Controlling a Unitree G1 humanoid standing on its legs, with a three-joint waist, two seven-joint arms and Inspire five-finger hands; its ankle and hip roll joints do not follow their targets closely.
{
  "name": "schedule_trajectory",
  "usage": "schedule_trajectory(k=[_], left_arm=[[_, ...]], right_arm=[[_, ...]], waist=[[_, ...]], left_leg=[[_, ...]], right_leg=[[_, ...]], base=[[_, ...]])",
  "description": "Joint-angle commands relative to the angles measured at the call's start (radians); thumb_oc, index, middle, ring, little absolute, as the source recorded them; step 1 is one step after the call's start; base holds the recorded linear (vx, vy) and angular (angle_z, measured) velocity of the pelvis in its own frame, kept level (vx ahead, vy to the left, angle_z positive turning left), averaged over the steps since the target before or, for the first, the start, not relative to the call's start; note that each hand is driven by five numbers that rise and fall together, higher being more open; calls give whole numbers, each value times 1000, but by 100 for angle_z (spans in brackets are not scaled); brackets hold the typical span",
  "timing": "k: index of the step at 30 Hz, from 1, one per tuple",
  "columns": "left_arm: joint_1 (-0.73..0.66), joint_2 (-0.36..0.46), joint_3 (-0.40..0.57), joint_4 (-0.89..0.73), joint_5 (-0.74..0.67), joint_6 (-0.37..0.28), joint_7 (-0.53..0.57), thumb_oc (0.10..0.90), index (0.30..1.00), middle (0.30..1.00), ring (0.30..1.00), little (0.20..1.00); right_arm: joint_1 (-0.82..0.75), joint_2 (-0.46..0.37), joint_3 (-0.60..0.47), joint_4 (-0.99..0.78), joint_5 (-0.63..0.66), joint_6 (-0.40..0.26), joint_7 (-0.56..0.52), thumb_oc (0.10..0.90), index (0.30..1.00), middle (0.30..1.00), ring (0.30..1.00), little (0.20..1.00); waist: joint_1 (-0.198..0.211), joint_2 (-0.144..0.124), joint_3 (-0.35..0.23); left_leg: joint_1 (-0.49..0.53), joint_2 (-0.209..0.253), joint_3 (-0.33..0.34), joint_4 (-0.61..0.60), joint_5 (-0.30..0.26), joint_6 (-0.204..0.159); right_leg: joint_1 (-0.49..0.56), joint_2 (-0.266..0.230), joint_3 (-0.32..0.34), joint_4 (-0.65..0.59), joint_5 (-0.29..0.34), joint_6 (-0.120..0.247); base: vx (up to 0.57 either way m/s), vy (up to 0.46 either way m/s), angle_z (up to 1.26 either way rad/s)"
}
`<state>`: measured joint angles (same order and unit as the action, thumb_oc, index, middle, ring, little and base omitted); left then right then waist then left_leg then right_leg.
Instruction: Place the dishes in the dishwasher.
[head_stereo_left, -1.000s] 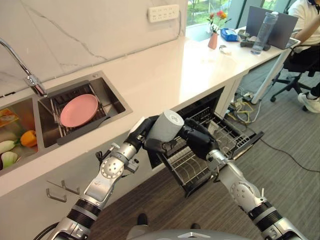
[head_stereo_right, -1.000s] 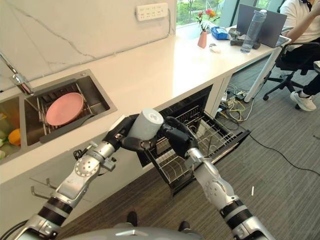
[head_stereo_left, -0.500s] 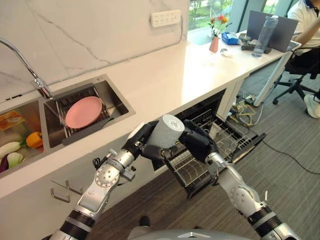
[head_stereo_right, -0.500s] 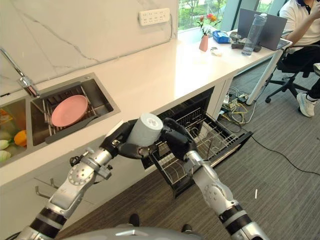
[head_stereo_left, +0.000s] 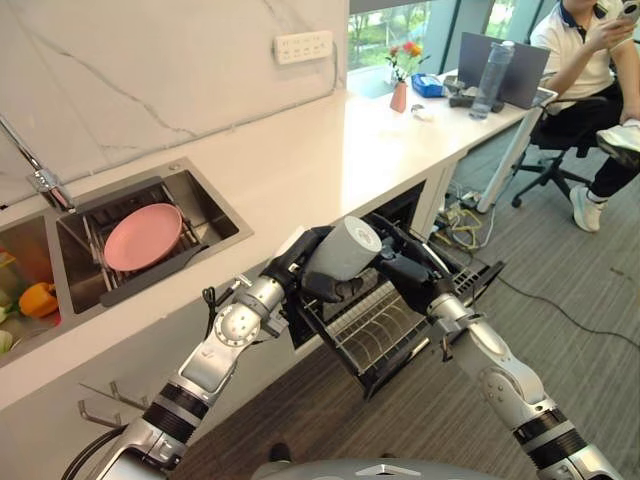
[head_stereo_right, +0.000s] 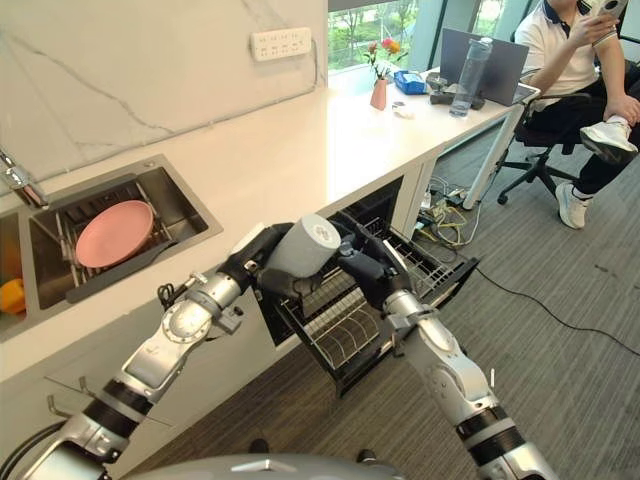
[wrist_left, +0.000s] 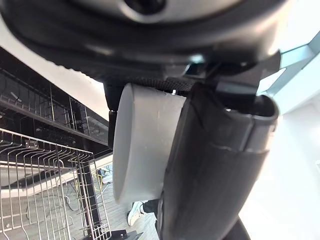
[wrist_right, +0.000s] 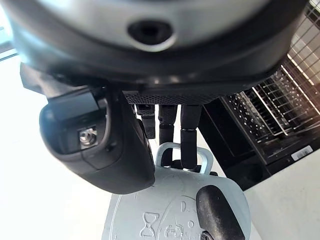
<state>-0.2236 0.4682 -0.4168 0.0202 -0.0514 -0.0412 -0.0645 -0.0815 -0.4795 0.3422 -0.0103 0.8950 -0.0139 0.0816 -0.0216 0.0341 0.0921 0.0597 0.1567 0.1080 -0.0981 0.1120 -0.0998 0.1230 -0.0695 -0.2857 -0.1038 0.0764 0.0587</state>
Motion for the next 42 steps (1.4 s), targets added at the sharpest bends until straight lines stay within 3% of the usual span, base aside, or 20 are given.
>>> schedule_trajectory(k=[1,7,8,9,14,20,26,27,29,34,38,40,42], left_arm=[[-169,1,-105,-64,183,-116,32,400,300,300,300,300],[-196,11,-136,-105,201,-102,-6,400,300,300,300,300],[-234,-78,-235,-28,215,-107,-6,400,300,300,300,300],[-260,-105,-242,77,234,-107,49,400,300,300,300,300],[-254,-134,-264,170,249,-125,63,400,300,300,300,300],[-247,-125,-259,217,246,-135,69,400,300,300,300,300],[-218,-95,-219,216,216,-115,121,400,300,300,300,300],[-215,-91,-208,215,211,-103,155,400,300,300,300,300],[-211,-91,-192,206,203,-107,201,400,300,300,300,300],[-196,-87,-182,196,200,-109,240,400,300,300,300,300],[-167,-77,-147,176,178,-107,238,400,300,300,300,300],[-148,-70,-132,155,169,-101,215,400,300,300,300,300],[-136,-69,-126,144,167,-99,193,400,300,300,300,300]], right_arm=[[-151,65,6,-207,-49,-95,38,800,900,900,900,900],[-136,44,-21,-238,-100,-100,32,800,900,900,900,900],[-147,51,-1,-241,-105,-104,26,800,900,900,900,900],[-177,55,29,-214,-84,-100,43,800,900,900,900,900],[-207,36,75,-211,31,-100,121,800,900,900,900,900],[-158,31,14,-187,107,-131,131,800,900,900,900,900],[-63,47,-140,-123,-79,-206,-88,800,900,900,900,900],[-58,54,-181,-129,-224,-222,-177,800,900,900,900,900],[-46,78,-243,-159,-387,-249,-295,800,900,900,900,900],[-35,93,-274,-191,-488,-267,-370,800,900,900,900,900],[-13,114,-261,-184,-343,-279,-306,800,900,900,900,900],[0,130,-211,-150,-103,-261,-184,800,900,900,900,900],[-1,121,-166,-151,2,-232,-107,800,900,900,900,900]], waist=[[13,-17,-22],[7,-17,-24],[-3,-17,-21],[-9,-21,-23],[-13,-25,-25],[-24,-23,-36],[-47,-13,-44],[-56,-8,-44],[-64,-1,-47],[-67,0,-47],[-62,-6,-51],[-53,-14,-51],[-43,-22,-49]], left_leg=[[52,-39,3,11,-114,11],[54,-39,5,11,-118,14],[58,-38,7,11,-120,15],[56,-38,11,11,-118,16],[57,-39,14,11,-118,15],[60,-42,23,11,-123,16],[72,-42,38,11,-133,19],[75,-44,40,11,-135,23],[80,-43,44,11,-140,26],[81,-42,43,11,-142,28],[83,-41,41,11,-140,27],[82,-42,39,11,-136,24],[80,-41,37,11,-133,22]], right_leg=[[3,-59,-21,17,-78,83],[3,-56,-17,17,-78,83],[4,-54,-14,17,-79,82],[-2,-53,-7,17,-78,82],[-1,-53,-3,17,-78,83],[-4,-53,-4,17,-76,88],[-3,-51,9,17,-75,90],[-4,-50,16,17,-74,89],[-3,-49,21,17,-75,87],[-1,-48,22,17,-75,86],[1,-45,22,17,-77,83],[2,-46,18,17,-76,81],[4,-45,16,17,-76,80]], base=[[0,0,0],[0,0,0],[0,0,0],[0,0,0],[12,3,-8],[6,5,-2],[12,16,-8],[15,26,-21],[18,37,-7],[1,13,-5],[-4,1,-6],[0,0,0],[0,0,0]])
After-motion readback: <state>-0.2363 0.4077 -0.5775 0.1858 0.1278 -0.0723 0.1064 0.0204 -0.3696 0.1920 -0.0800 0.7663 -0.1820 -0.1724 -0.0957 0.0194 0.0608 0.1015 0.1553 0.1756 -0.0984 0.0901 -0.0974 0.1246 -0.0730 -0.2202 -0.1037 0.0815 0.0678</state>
